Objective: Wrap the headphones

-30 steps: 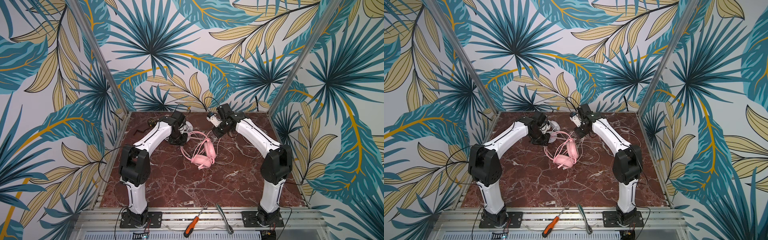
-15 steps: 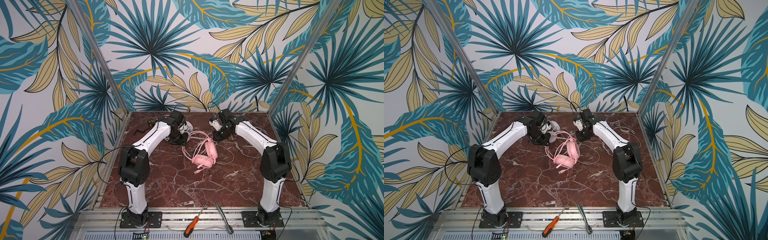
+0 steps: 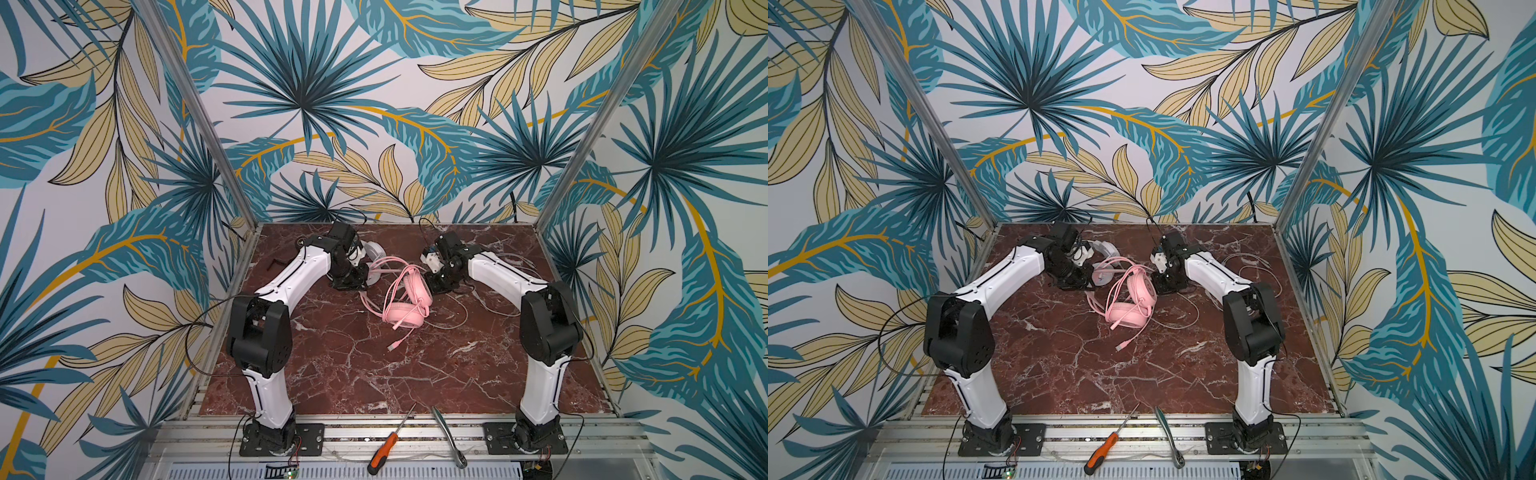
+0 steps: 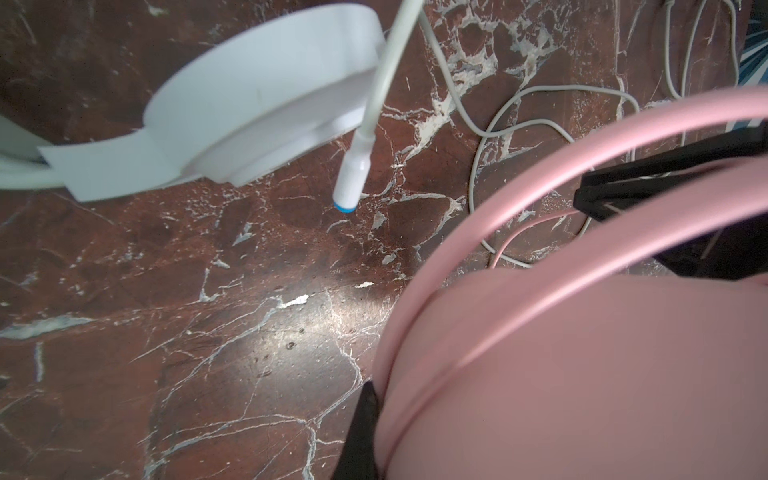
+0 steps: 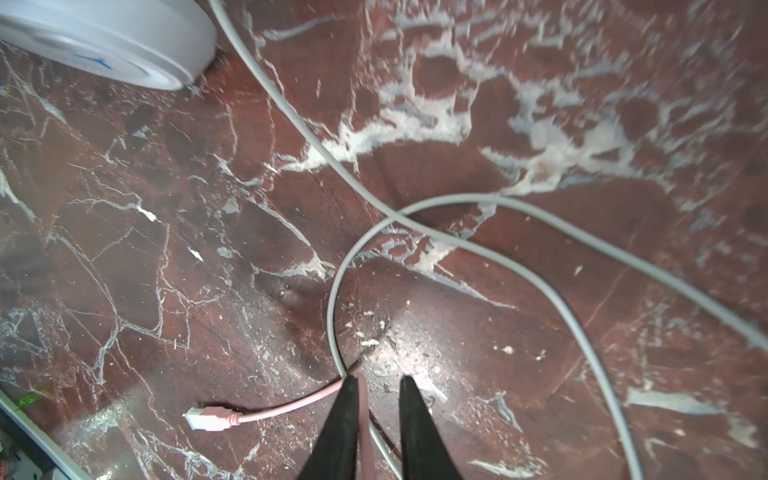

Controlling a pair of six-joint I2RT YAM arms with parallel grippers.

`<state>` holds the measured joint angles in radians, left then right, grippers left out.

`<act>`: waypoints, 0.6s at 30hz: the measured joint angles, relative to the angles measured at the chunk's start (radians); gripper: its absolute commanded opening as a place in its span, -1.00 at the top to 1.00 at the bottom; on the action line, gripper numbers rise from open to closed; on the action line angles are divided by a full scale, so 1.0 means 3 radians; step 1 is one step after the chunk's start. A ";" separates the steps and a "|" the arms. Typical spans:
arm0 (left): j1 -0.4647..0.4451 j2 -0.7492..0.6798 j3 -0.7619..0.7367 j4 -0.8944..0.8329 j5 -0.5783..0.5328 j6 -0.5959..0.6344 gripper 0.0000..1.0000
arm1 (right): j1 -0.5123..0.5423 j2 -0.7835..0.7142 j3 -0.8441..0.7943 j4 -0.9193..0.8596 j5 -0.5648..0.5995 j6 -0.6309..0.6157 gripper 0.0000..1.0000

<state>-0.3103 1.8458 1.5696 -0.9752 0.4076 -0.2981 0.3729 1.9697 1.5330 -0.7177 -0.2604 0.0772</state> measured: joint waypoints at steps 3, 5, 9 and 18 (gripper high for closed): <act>0.0014 0.0000 -0.0046 0.0032 0.0010 -0.0067 1.00 | 0.0000 0.0000 -0.0055 0.0048 -0.0036 0.0088 0.58; 0.0027 0.0000 -0.0051 0.0042 0.0014 -0.0104 1.00 | 0.0000 -0.0001 -0.0108 0.0095 -0.0050 0.0139 0.58; 0.0058 0.0000 -0.0052 0.0092 0.0017 -0.0187 1.00 | 0.0000 -0.0001 -0.0261 0.0173 -0.0085 0.0240 0.58; 0.0076 0.0001 -0.0089 0.0134 0.0015 -0.0290 1.00 | 0.0010 -0.0001 -0.0392 0.0284 -0.0094 0.0426 0.58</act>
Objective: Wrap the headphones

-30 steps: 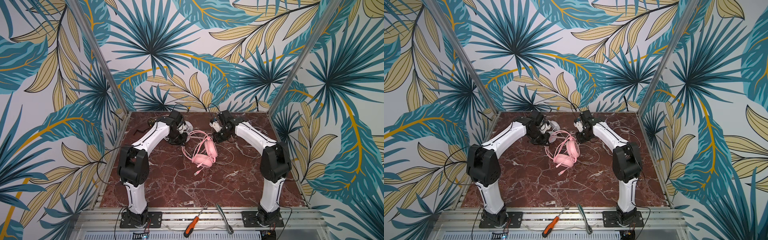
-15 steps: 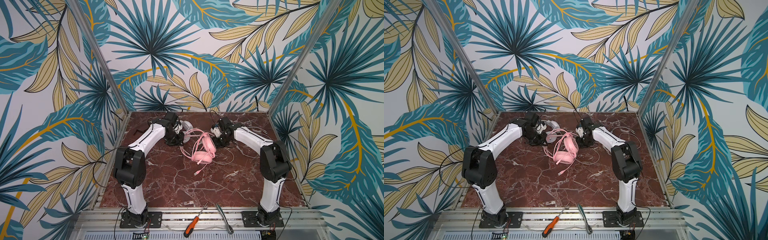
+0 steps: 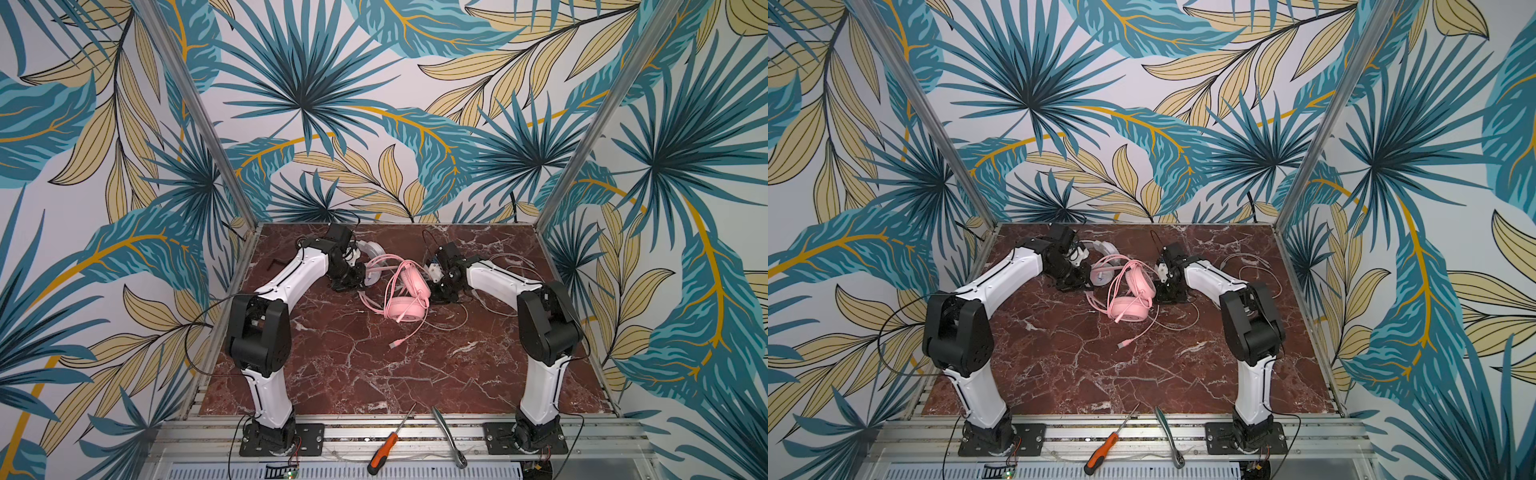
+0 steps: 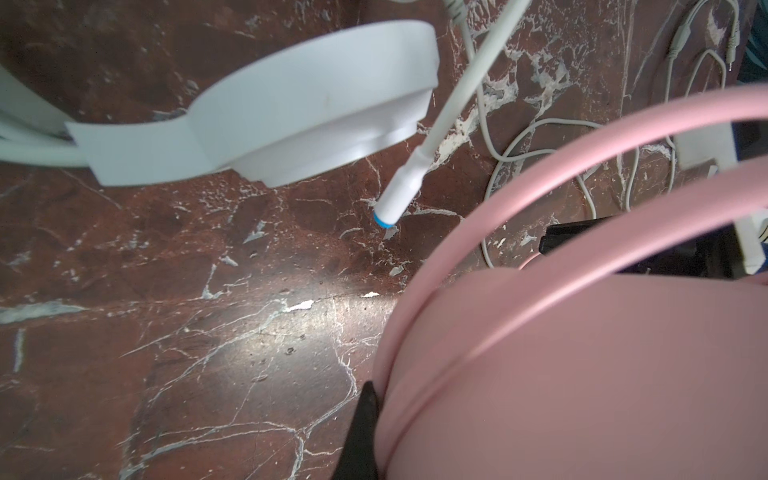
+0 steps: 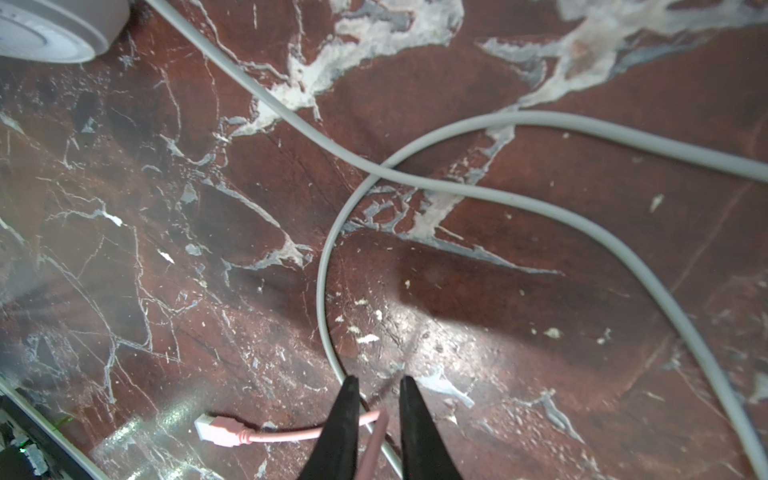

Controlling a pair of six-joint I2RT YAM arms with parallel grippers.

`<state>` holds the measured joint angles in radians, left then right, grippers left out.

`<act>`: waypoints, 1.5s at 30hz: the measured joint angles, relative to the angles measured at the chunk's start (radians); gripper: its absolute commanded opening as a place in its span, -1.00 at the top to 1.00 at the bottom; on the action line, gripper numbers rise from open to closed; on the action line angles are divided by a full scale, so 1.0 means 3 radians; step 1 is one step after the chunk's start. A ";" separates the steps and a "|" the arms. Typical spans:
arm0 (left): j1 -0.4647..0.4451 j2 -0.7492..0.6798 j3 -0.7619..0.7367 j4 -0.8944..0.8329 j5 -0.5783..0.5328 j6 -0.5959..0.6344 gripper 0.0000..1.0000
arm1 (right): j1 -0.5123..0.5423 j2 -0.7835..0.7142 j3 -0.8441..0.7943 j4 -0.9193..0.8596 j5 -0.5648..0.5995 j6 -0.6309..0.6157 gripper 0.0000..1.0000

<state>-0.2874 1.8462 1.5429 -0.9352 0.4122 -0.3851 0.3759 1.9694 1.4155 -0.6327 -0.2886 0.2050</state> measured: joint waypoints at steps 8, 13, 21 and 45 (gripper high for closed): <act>0.0025 0.0000 -0.0001 0.0019 -0.0001 -0.0083 1.00 | 0.0038 0.0000 -0.0010 -0.0003 0.0006 0.0001 0.59; 0.0043 0.0004 -0.0018 0.0053 -0.0004 -0.0130 1.00 | 0.0056 0.0000 -0.0042 -0.0071 -0.0006 -0.0048 0.61; 0.0081 0.0005 -0.0083 0.0092 -0.0017 -0.0196 1.00 | 0.0056 0.0000 -0.0043 -0.0314 -0.0001 -0.0233 0.67; 0.0139 0.0116 -0.0081 0.0090 -0.0202 -0.0392 1.00 | 0.0671 -0.1902 -0.1656 0.0394 0.0261 -0.1180 0.55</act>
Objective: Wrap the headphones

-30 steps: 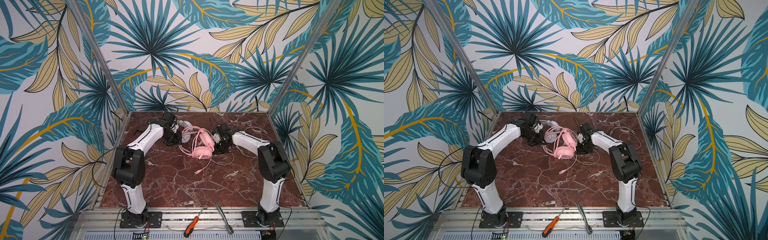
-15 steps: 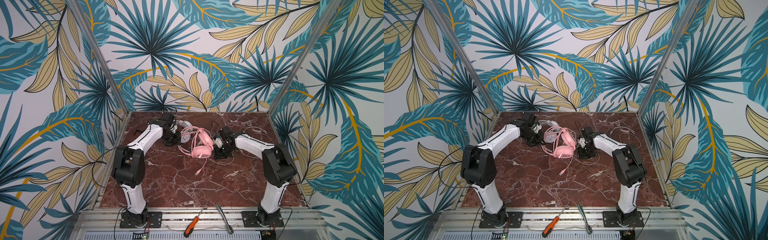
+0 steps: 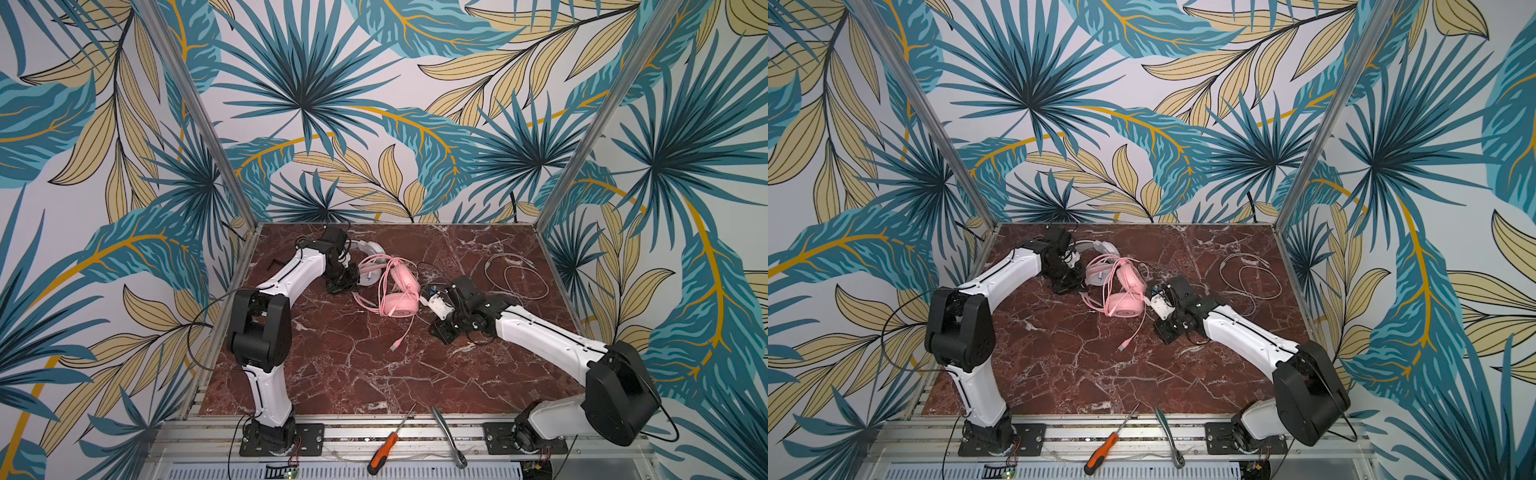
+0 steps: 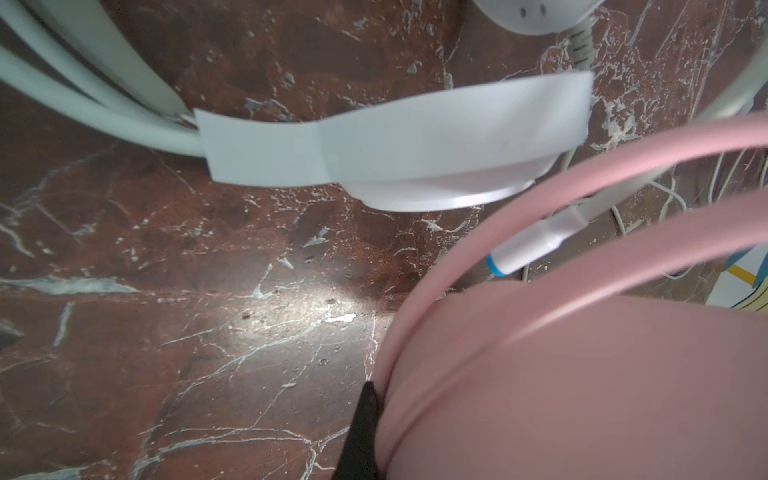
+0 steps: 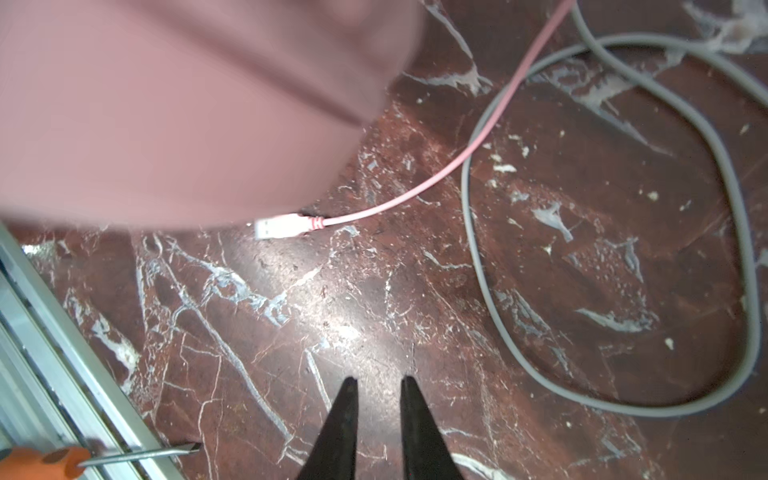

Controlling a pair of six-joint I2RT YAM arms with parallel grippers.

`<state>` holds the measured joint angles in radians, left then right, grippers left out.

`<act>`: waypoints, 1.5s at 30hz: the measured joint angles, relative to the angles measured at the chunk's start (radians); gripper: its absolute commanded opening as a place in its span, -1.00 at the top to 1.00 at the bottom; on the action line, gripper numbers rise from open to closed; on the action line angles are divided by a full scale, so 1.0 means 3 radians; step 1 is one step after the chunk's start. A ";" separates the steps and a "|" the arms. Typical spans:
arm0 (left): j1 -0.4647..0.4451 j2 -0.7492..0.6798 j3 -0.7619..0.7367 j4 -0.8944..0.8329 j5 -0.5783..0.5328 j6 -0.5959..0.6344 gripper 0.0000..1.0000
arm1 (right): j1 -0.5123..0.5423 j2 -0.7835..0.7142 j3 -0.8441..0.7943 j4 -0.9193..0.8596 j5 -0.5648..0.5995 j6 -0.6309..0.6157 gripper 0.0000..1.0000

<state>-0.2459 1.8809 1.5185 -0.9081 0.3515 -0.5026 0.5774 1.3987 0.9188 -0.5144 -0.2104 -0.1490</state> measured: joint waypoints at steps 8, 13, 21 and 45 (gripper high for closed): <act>0.0019 0.0039 0.0003 0.0022 -0.0178 -0.0158 1.00 | 0.0240 -0.0350 -0.0103 0.0076 0.0000 -0.0805 0.43; 0.0019 0.0060 0.0020 0.0022 -0.0240 -0.0228 1.00 | 0.0387 -0.0392 -0.0107 0.0097 0.0000 -0.1240 0.33; 0.0019 0.0080 0.0039 0.0022 -0.0303 -0.0313 1.00 | 0.0675 -0.0036 0.0296 -0.0210 0.0118 -0.1905 0.06; 0.0019 0.0085 0.0039 0.0022 -0.0416 -0.0320 1.00 | 0.1096 0.1269 0.1241 -0.0649 0.0563 -0.2870 0.13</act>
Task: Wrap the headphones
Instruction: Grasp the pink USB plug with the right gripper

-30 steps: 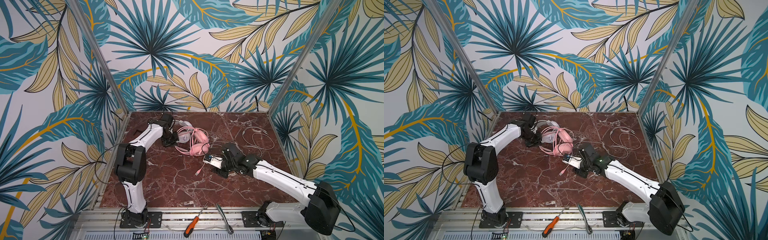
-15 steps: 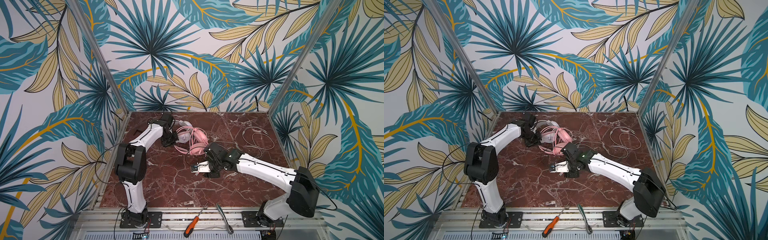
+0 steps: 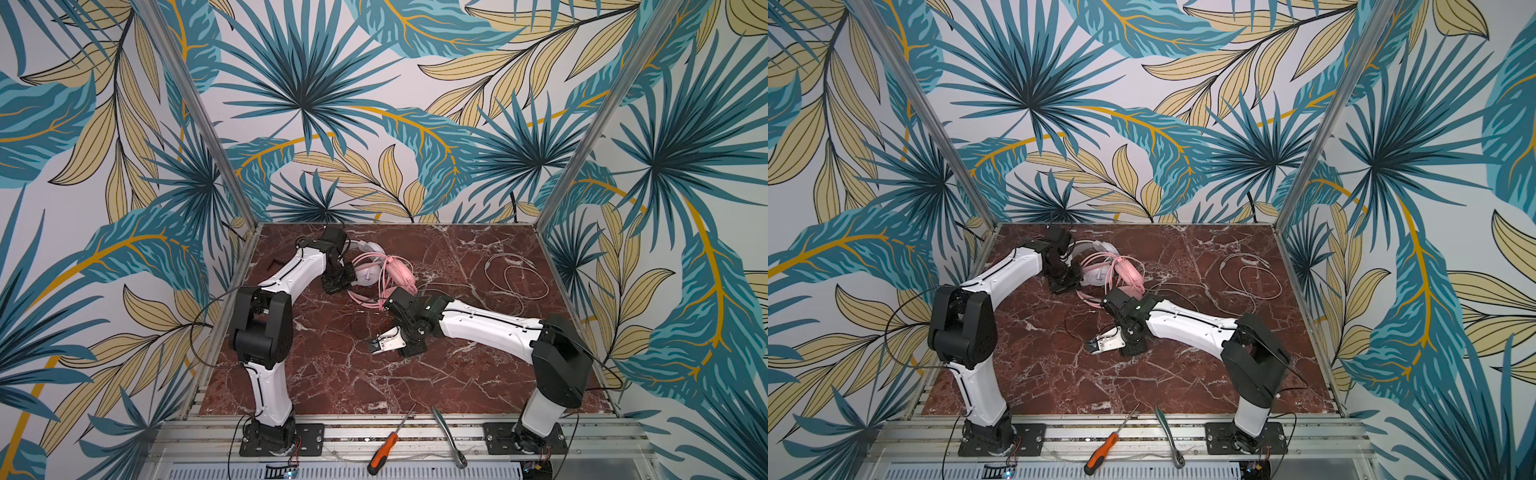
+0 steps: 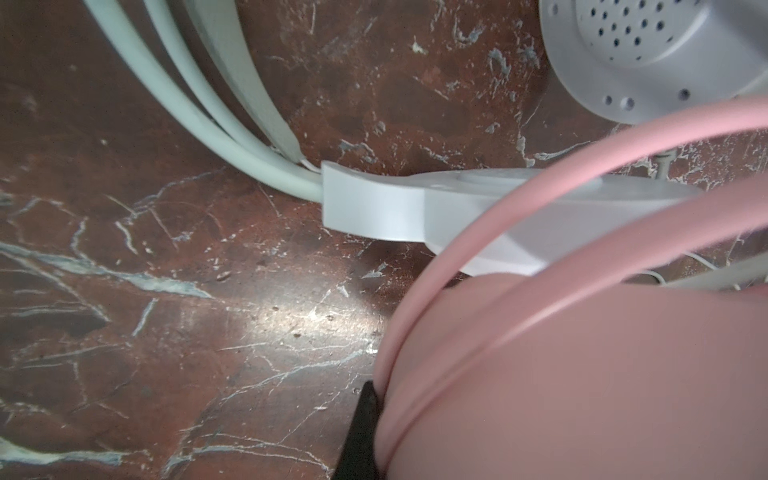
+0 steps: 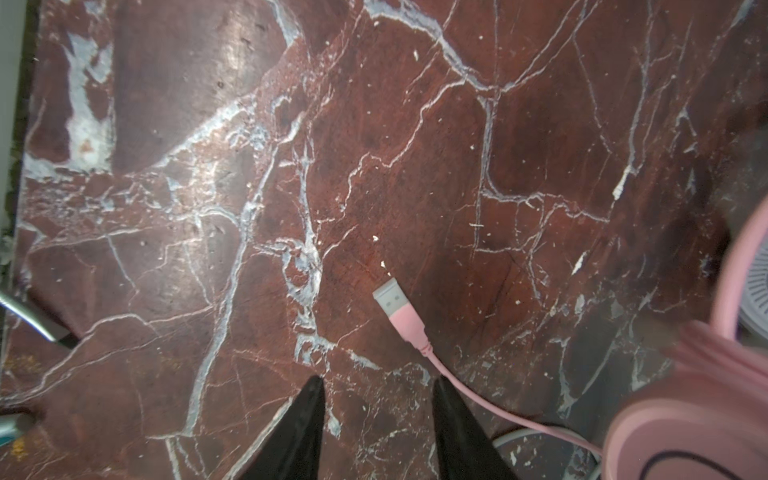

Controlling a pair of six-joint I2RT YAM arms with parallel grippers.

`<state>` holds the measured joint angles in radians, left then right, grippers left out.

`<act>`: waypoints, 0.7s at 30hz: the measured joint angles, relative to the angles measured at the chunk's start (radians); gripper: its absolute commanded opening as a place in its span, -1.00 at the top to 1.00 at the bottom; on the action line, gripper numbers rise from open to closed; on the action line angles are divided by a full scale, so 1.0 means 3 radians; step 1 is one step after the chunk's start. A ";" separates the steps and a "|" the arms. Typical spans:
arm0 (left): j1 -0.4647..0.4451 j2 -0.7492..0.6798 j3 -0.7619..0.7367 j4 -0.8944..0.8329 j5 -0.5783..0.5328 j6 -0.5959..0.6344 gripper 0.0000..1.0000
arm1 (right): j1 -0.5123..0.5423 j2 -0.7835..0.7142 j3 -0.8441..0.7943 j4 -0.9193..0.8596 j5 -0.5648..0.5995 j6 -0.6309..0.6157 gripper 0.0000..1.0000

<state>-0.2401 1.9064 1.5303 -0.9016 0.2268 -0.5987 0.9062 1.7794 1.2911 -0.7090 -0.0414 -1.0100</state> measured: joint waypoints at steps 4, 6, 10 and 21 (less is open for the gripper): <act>0.0000 0.0009 0.0000 0.0001 -0.0009 0.0008 1.00 | 0.0033 0.0203 0.0092 -0.0067 0.0103 -0.0069 0.14; 0.0000 0.0019 0.0001 0.0001 -0.0008 0.0013 1.00 | 0.0047 0.0252 0.0099 -0.0094 0.0116 -0.0104 0.14; 0.0000 0.0037 0.0001 0.0003 -0.0006 0.0018 1.00 | 0.0057 0.0306 0.0112 -0.0121 0.0144 -0.0182 0.14; 0.0000 0.0038 0.0001 0.0008 -0.0006 0.0022 1.00 | 0.0058 0.0556 0.0136 -0.0047 0.0354 -0.0296 0.21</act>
<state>-0.2401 1.9179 1.5307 -0.8993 0.2249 -0.5922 0.9237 1.9461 1.3319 -0.7231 0.0647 -1.0988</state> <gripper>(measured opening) 0.082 0.400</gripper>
